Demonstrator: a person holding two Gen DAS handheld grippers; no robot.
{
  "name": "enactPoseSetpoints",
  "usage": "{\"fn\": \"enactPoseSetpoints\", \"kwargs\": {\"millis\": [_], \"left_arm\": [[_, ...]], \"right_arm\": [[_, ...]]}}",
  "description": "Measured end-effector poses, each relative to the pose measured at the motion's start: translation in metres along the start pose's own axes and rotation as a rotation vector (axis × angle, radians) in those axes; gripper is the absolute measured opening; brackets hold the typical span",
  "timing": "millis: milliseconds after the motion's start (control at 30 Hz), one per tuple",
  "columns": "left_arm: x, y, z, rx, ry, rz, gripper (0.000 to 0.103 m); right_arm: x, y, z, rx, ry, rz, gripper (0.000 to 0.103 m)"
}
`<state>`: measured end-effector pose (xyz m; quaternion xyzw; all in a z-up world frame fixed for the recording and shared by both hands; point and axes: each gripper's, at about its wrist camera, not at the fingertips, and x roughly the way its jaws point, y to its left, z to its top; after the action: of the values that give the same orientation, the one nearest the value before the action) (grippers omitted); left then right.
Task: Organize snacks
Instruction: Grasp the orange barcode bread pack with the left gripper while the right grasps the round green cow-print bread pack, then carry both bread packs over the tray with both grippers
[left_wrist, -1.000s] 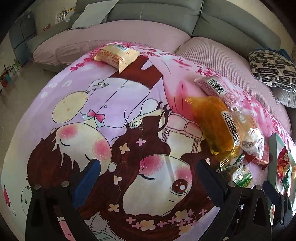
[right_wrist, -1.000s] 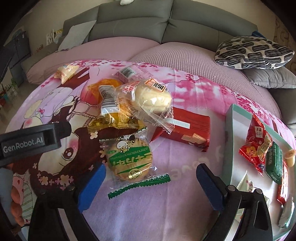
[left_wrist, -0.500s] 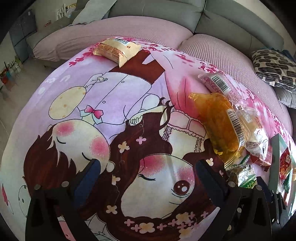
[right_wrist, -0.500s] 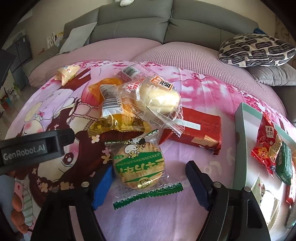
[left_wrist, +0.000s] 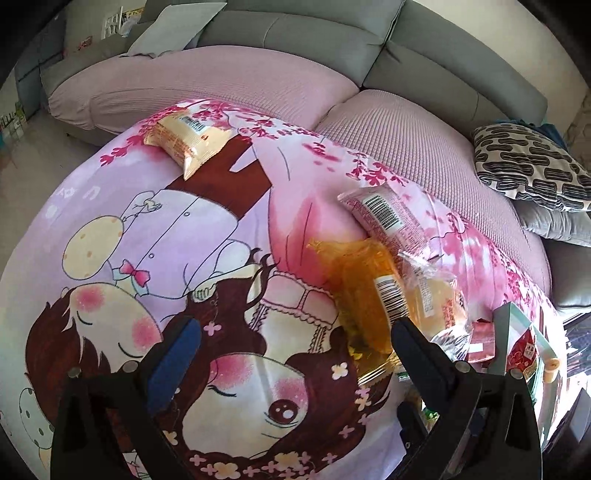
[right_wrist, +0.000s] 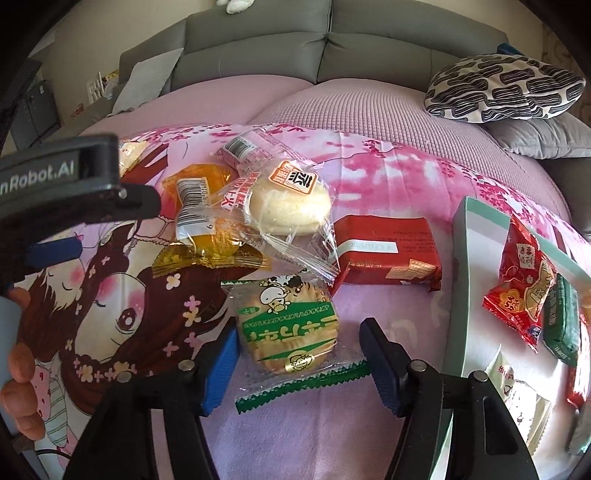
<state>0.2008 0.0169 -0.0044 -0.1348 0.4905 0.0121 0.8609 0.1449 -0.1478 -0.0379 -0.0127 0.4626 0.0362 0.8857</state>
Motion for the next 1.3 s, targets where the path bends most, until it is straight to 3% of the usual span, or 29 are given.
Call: {"fn": "enactPoseSetpoints", "kwargs": {"millis": [233, 367, 433, 500, 567, 733, 833, 867, 1100, 1300], "left_arm": [[0.010, -0.023, 0.018, 0.042, -0.016, -0.032, 0.102], [0.033, -0.033, 0.022, 0.046, 0.037, -0.054, 0.099], [0.045, -0.033, 0.022, 0.026, 0.069, -0.069, 0.087], [0.053, -0.031, 0.019, 0.006, 0.098, -0.071, 0.081], [0.051, -0.031, 0.016, 0.007, 0.083, -0.076, 0.078], [0.042, -0.028, 0.007, -0.014, 0.064, -0.097, 0.052], [0.036, -0.025, -0.001, -0.020, 0.050, -0.092, 0.047], [0.034, -0.023, -0.004, -0.020, 0.044, -0.093, 0.046], [0.018, -0.011, -0.017, -0.040, 0.023, -0.077, 0.041], [-0.004, -0.013, -0.020, -0.028, -0.024, -0.093, 0.041]], "right_arm": [[-0.001, -0.007, 0.001, 0.012, 0.005, -0.001, 0.068], [-0.001, -0.008, 0.001, 0.012, 0.007, 0.000, 0.068], [-0.002, -0.008, 0.001, 0.013, 0.007, 0.000, 0.068], [-0.003, -0.009, 0.001, 0.017, 0.005, -0.003, 0.068], [-0.004, -0.010, 0.001, 0.024, 0.003, -0.002, 0.068], [-0.007, -0.014, -0.001, 0.038, -0.001, 0.008, 0.067], [-0.009, -0.016, -0.002, 0.041, 0.001, 0.021, 0.064], [-0.010, -0.016, -0.003, 0.040, 0.000, 0.027, 0.053], [-0.017, -0.021, -0.006, 0.056, -0.001, 0.052, 0.053], [-0.038, -0.022, -0.004, 0.063, -0.053, 0.081, 0.053]]}}
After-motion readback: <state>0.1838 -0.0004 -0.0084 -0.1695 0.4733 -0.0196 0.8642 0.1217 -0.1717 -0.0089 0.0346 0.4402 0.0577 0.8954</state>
